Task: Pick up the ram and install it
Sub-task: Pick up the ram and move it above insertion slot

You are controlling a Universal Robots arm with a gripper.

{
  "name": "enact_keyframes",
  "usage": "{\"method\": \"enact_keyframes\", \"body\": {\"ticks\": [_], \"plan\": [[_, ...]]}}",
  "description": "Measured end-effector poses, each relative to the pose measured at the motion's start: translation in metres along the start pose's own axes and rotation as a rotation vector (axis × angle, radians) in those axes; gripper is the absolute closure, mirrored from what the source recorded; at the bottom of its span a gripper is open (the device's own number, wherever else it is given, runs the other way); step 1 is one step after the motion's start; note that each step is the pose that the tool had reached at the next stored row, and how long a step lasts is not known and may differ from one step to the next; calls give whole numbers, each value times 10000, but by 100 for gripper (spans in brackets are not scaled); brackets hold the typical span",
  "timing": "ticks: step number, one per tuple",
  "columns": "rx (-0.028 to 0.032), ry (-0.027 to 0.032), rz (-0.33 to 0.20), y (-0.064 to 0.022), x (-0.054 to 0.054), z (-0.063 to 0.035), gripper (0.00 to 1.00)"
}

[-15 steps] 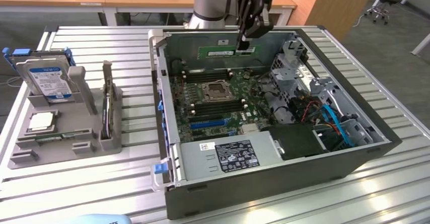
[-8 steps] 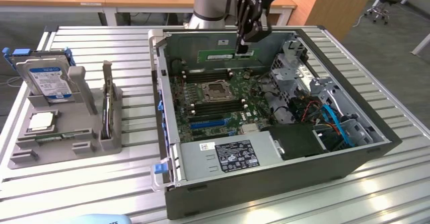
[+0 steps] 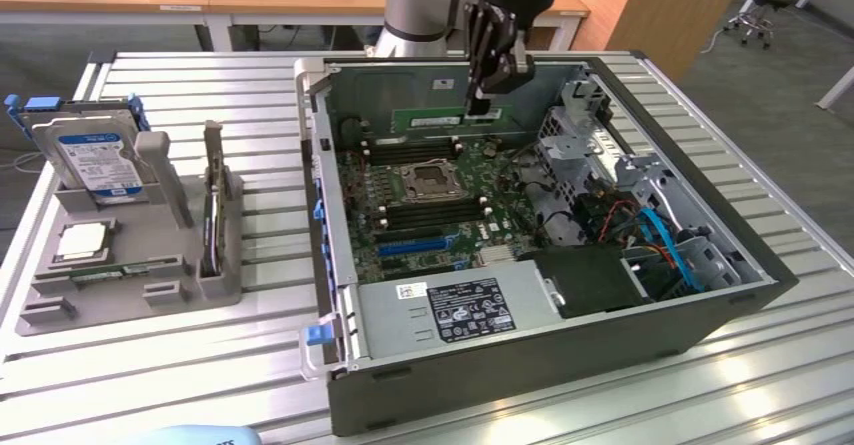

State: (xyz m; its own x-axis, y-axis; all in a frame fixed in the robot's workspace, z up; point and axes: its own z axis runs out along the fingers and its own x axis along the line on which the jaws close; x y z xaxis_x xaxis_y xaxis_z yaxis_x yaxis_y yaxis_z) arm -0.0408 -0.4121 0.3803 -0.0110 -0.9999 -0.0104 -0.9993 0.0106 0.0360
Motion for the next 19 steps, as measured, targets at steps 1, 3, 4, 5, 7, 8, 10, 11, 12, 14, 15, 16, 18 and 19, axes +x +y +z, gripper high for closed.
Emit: {"method": "enact_keyframes", "body": {"ticks": [1,3,4,5,7,8,10,11,12,14,15,16,18,19], "plan": [[0,0,0,-1,0,14,88],[-1,2,0,-1,0,29,88],[-1,1,0,-1,0,30,88],[-1,2,0,-1,0,29,88],[-2,2,-1,-13,0,30,88],[-4,0,-2,-27,0,30,88],[-13,0,-4,-54,0,29,88],[-18,0,-6,-66,-1,29,88],[-24,1,-8,-79,-1,29,88],[-38,1,-9,-106,-1,29,88],[-44,2,-11,-119,-1,29,88],[-50,1,-10,-131,-1,29,88],[-57,2,-12,-149,-1,29,88],[-58,2,-12,-151,-1,29,88]]}}
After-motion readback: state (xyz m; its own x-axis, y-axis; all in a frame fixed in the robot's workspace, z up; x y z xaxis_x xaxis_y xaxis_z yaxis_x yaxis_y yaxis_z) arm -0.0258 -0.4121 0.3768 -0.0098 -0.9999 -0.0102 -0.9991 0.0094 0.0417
